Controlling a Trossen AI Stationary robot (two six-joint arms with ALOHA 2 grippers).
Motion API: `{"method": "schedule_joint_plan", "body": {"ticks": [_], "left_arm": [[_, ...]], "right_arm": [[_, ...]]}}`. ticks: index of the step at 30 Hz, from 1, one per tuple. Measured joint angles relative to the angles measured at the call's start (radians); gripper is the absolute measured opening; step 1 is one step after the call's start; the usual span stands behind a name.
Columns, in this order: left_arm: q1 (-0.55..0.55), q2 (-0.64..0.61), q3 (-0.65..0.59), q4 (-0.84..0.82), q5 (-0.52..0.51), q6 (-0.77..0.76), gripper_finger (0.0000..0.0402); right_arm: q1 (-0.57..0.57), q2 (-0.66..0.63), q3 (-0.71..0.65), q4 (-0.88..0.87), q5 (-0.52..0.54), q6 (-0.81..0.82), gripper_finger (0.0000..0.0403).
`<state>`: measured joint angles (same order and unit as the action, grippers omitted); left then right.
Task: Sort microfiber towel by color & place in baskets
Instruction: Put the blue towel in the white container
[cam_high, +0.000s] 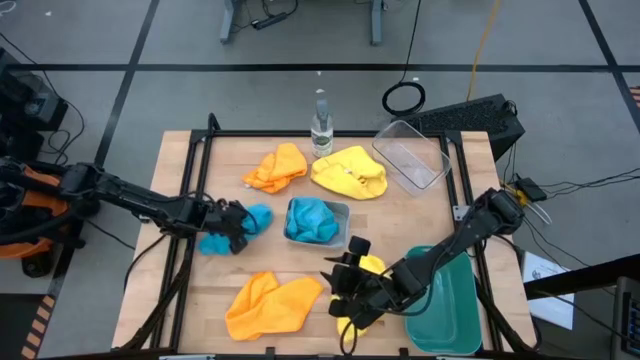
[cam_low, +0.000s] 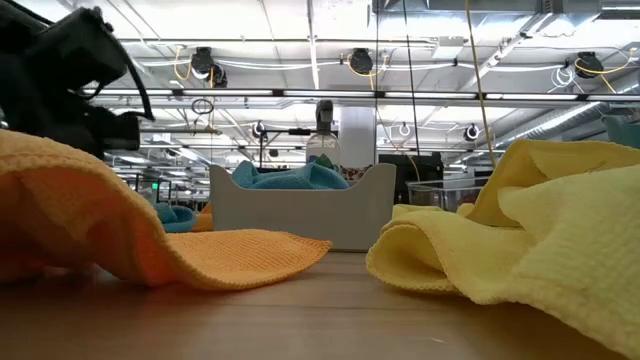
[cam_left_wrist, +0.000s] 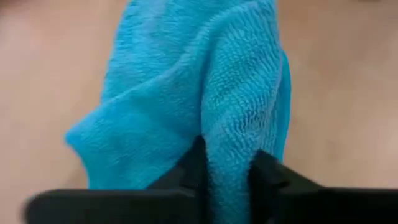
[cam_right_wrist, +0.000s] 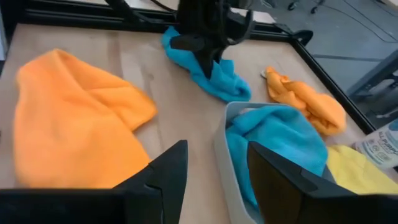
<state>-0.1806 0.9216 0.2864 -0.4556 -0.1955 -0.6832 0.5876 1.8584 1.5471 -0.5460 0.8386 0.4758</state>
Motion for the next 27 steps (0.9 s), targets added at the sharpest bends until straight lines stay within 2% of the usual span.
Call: {"method": "schedule_joint_plan", "body": {"ticks": [1, 3, 7, 15, 20, 27], "left_arm": [[0.0, -0.008, 0.02, -0.02, 0.004, 0.001, 0.0032], [0.0, -0.029, 0.06, -0.031, 0.004, -0.01, 0.0015], [-0.042, -0.055, 0.123, -0.02, -0.004, 0.013, 0.0029], [-0.148, -0.059, 0.197, 0.0, -0.135, 0.057, 0.0034], [-0.19, -0.059, 0.251, 0.017, -0.224, 0.107, 0.0035], [-0.237, -0.059, 0.266, 0.212, -0.233, 0.244, 0.0036]], "right_arm": [[0.004, 0.0, 0.0, -0.001, 0.0, 0.002, 0.0157], [0.012, 0.001, 0.0, -0.002, 0.0, 0.004, 0.0157], [0.019, 0.015, 0.0, -0.003, 0.004, 0.004, 0.0157], [0.014, 0.019, 0.0, 0.021, 0.042, -0.011, 0.0157], [0.007, 0.059, 0.0, 0.16, 0.129, -0.103, 0.0157], [-0.04, 0.149, 0.0, 0.365, 0.132, -0.295, 0.0167]]}}
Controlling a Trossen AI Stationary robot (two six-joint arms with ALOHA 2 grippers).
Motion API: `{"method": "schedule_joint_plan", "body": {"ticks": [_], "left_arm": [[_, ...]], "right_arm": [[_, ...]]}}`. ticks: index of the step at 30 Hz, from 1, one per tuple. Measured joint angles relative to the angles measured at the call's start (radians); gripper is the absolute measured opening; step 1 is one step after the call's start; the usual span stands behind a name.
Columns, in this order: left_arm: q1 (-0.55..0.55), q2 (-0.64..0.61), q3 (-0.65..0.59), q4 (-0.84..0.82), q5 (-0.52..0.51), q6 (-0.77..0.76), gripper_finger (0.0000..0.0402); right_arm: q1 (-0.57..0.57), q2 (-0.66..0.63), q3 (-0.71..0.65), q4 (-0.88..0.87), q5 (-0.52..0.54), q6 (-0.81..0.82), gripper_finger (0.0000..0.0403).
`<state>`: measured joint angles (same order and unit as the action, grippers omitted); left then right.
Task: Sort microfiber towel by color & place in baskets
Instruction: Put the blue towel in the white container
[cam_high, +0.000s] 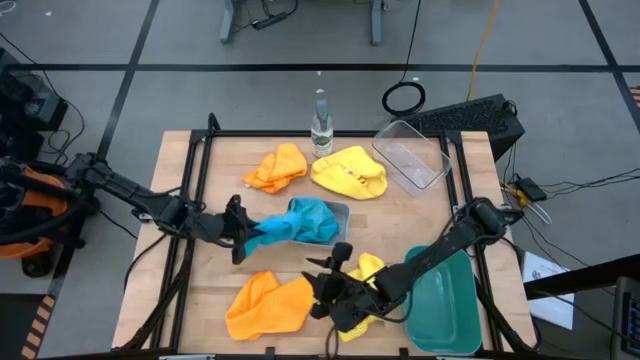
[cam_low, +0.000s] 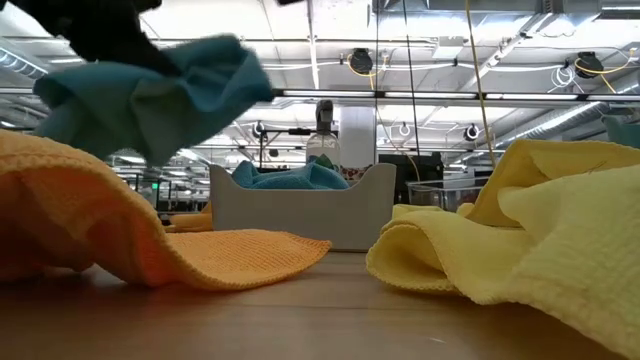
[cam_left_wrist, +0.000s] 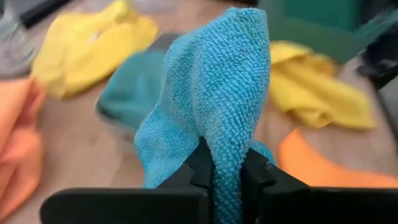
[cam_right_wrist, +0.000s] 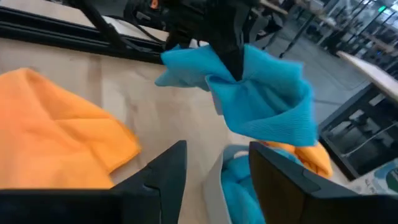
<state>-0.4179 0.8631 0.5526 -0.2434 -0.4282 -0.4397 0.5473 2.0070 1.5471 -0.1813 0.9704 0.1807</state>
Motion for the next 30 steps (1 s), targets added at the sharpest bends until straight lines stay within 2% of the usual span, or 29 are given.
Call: {"method": "schedule_joint_plan", "body": {"ticks": [4, 11, 14, 19, 23, 30], "left_arm": [[-0.023, 0.0, 0.0, 0.076, 0.0, 0.055, 0.0036], [-0.044, 0.001, 0.0, 0.087, -0.001, 0.055, 0.0036], [-0.056, 0.008, 0.0, 0.113, 0.0, 0.058, 0.0036], [-0.082, 0.039, 0.0, 0.231, 0.003, 0.155, 0.0036], [-0.089, 0.076, 0.001, 0.336, 0.03, 0.227, 0.0036], [-0.088, 0.128, 0.001, 0.42, 0.092, 0.301, 0.0036]], "right_arm": [[-0.031, 0.036, -0.001, 0.094, -0.003, -0.069, 0.0209], [-0.051, 0.055, -0.001, 0.306, -0.021, -0.242, 0.0323], [-0.052, 0.054, 0.0, 0.346, -0.038, -0.281, 0.0356], [-0.068, 0.054, 0.0, 0.362, -0.083, -0.297, 0.037], [-0.086, 0.054, 0.0, 0.389, -0.078, -0.329, 0.037], [-0.126, 0.054, 0.0, 0.451, -0.093, -0.393, 0.037]]}}
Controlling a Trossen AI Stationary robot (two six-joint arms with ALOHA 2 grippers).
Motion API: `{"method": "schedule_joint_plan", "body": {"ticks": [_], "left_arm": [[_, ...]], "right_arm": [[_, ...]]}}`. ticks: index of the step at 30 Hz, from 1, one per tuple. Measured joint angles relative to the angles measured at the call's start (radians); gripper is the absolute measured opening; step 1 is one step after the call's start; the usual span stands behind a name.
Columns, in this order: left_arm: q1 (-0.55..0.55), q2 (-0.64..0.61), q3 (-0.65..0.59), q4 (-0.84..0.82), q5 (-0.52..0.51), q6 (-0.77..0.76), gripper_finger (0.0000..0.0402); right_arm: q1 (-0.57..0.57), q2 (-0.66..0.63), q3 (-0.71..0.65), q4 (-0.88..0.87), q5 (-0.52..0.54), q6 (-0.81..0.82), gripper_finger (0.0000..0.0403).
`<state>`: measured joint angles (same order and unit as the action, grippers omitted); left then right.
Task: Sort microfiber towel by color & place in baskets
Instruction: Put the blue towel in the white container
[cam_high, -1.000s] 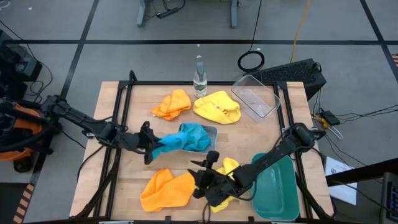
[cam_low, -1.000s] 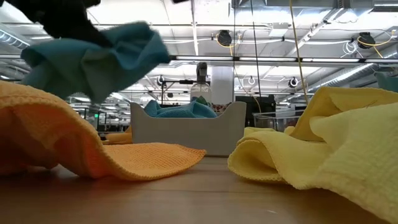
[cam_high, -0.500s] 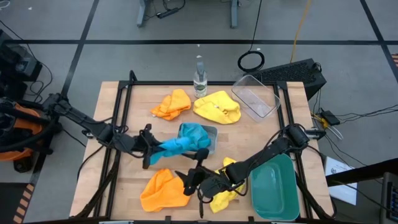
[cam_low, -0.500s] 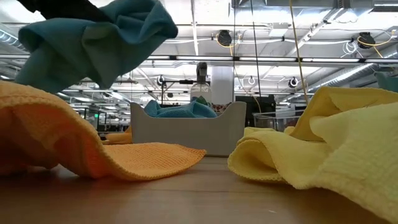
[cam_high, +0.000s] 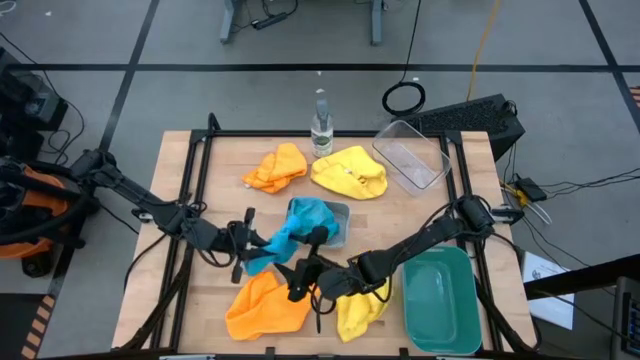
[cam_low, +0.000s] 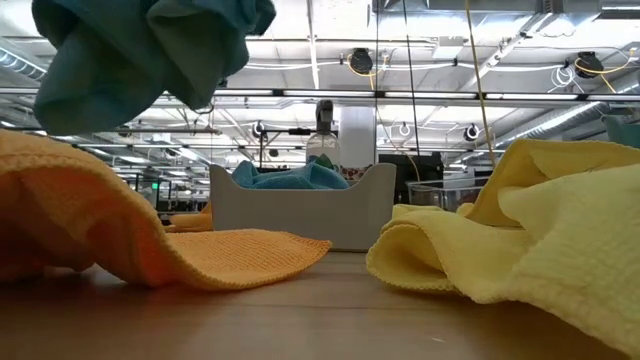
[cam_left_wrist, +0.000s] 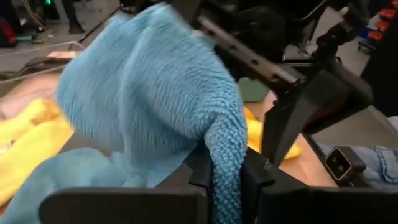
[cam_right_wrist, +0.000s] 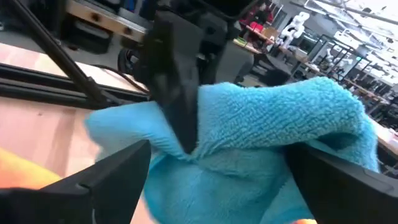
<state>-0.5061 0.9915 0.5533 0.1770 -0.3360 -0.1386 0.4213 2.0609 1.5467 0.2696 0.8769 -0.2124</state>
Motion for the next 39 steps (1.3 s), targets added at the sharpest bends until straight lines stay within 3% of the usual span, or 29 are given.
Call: {"method": "schedule_joint_plan", "body": {"ticks": [7, 15, 26, 34, 39], "left_arm": [[0.0, 0.005, 0.0, 0.063, 0.028, 0.05, 0.0036], [-0.004, 0.005, 0.0, 0.074, 0.075, 0.05, 0.0059], [-0.065, 0.005, 0.0, 0.079, 0.073, 0.093, 0.0191], [-0.1, -0.022, 0.0, 0.028, 0.073, 0.095, 0.0205], [-0.124, -0.052, 0.0, -0.046, 0.065, 0.094, 0.0206]], "right_arm": [[-0.034, 0.0, 0.0, -0.029, -0.128, 0.095, 0.0365], [-0.043, 0.0, 0.0, -0.037, -0.147, 0.131, 0.0326], [-0.041, 0.0, 0.0, -0.041, -0.152, 0.101, 0.0174], [-0.024, 0.0, 0.0, -0.086, -0.146, 0.09, 0.0054], [-0.014, -0.003, 0.0, -0.11, -0.144, 0.088, 0.0027]]}}
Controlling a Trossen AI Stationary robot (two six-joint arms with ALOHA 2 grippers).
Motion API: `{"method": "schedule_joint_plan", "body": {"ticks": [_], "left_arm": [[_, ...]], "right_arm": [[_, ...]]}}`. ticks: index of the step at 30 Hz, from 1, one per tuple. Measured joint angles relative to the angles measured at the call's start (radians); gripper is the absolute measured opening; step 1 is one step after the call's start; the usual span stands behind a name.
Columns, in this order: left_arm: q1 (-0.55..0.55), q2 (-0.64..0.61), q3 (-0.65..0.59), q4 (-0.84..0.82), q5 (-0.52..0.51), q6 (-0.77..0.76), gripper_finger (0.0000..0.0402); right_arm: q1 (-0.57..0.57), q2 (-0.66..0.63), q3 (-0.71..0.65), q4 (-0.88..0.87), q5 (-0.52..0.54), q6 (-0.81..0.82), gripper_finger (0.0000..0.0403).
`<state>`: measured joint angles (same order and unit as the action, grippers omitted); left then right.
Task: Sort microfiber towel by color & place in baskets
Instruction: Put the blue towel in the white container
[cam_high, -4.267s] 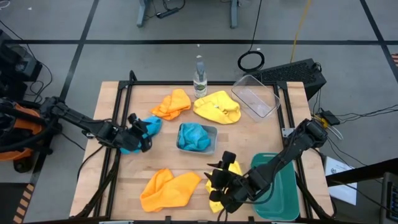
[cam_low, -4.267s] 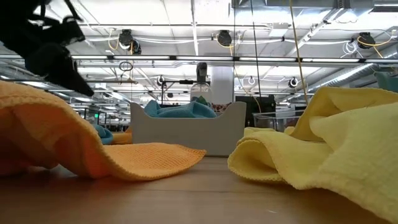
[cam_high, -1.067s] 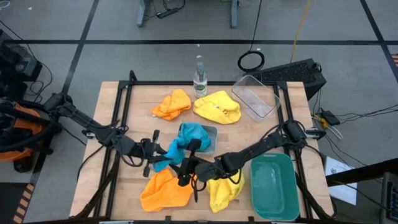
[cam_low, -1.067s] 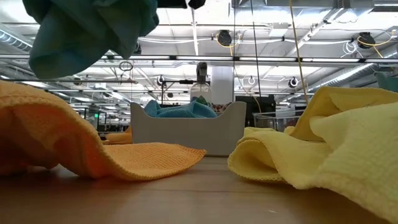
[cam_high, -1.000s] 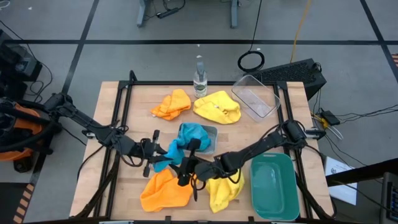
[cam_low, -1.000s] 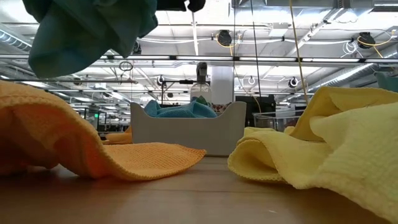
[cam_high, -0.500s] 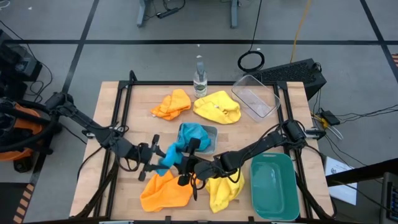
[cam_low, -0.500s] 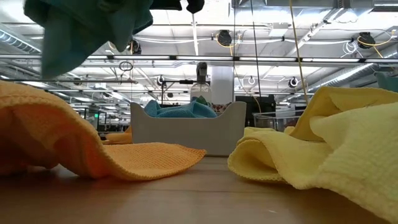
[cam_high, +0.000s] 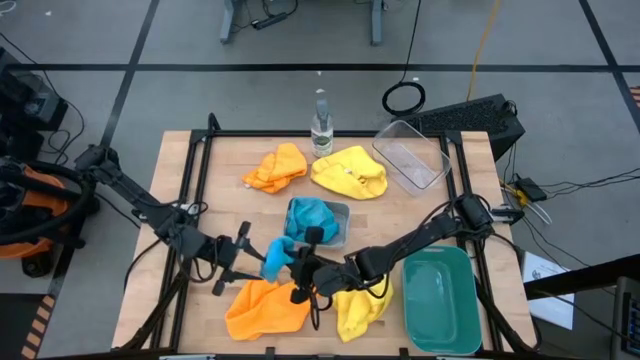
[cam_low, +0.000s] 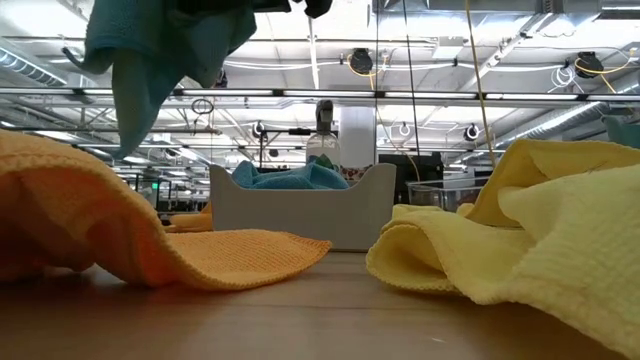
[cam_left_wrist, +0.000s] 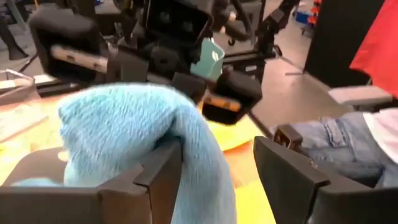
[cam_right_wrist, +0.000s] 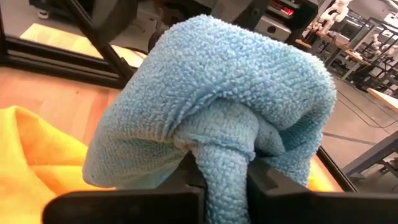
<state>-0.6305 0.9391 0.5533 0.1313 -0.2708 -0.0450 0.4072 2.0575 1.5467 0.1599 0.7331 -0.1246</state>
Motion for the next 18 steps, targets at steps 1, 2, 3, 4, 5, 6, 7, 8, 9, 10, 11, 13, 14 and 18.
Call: {"method": "schedule_joint_plan", "body": {"ticks": [1, 2, 3, 4, 5, 6, 7, 8, 9, 10, 11, 13, 14, 18], "left_arm": [[-0.004, -0.005, 0.0, -0.016, -0.013, 0.0, 0.0206], [-0.01, -0.009, 0.0, -0.029, -0.028, -0.001, 0.0206], [-0.015, -0.013, 0.0, -0.044, -0.045, -0.001, 0.0206], [-0.021, -0.017, 0.0, -0.058, -0.058, -0.001, 0.0206], [-0.027, -0.019, 0.0, -0.067, -0.068, -0.001, 0.0206], [-0.032, -0.022, 0.0, -0.071, -0.075, -0.003, 0.0206], [-0.036, -0.024, 0.0, -0.07, -0.078, -0.008, 0.0206], [-0.042, -0.027, 0.0, -0.067, -0.08, -0.009, 0.0206], [-0.047, -0.031, 0.0, -0.059, -0.082, -0.009, 0.0206], [-0.051, -0.033, 0.0, -0.046, -0.093, -0.004, 0.0206], [-0.054, -0.034, 0.0, -0.033, -0.108, 0.005, 0.0206], [-0.061, -0.034, -0.001, 0.011, -0.128, 0.052, 0.0206], [-0.065, -0.03, -0.001, 0.047, -0.129, 0.083, 0.0206], [-0.075, 0.014, -0.001, 0.187, -0.127, 0.172, 0.0206]], "right_arm": [[0.0, -0.001, 0.0, -0.002, 0.0, 0.0, 0.0027], [0.002, -0.002, 0.0, -0.006, 0.001, 0.004, 0.0029], [0.005, -0.006, 0.0, -0.011, 0.006, 0.005, 0.0034], [0.008, -0.01, 0.0, -0.017, 0.013, 0.005, 0.0039], [0.013, -0.013, 0.0, -0.02, 0.026, 0.005, 0.0043], [0.018, -0.017, 0.0, -0.027, 0.037, 0.005, 0.0046], [0.023, -0.022, 0.0, -0.032, 0.049, 0.006, 0.0047], [0.028, -0.026, 0.0, -0.037, 0.059, 0.007, 0.0048], [0.036, -0.032, 0.0, -0.046, 0.07, 0.008, 0.0049], [0.044, -0.037, 0.0, -0.056, 0.082, 0.008, 0.0049], [0.051, -0.041, 0.0, -0.059, 0.089, 0.008, 0.0049], [0.066, -0.05, 0.0, -0.061, 0.1, 0.008, 0.005], [0.073, -0.054, 0.0, -0.066, 0.104, 0.006, 0.005], [0.087, -0.057, 0.001, -0.081, 0.104, -0.009, 0.0051]]}}
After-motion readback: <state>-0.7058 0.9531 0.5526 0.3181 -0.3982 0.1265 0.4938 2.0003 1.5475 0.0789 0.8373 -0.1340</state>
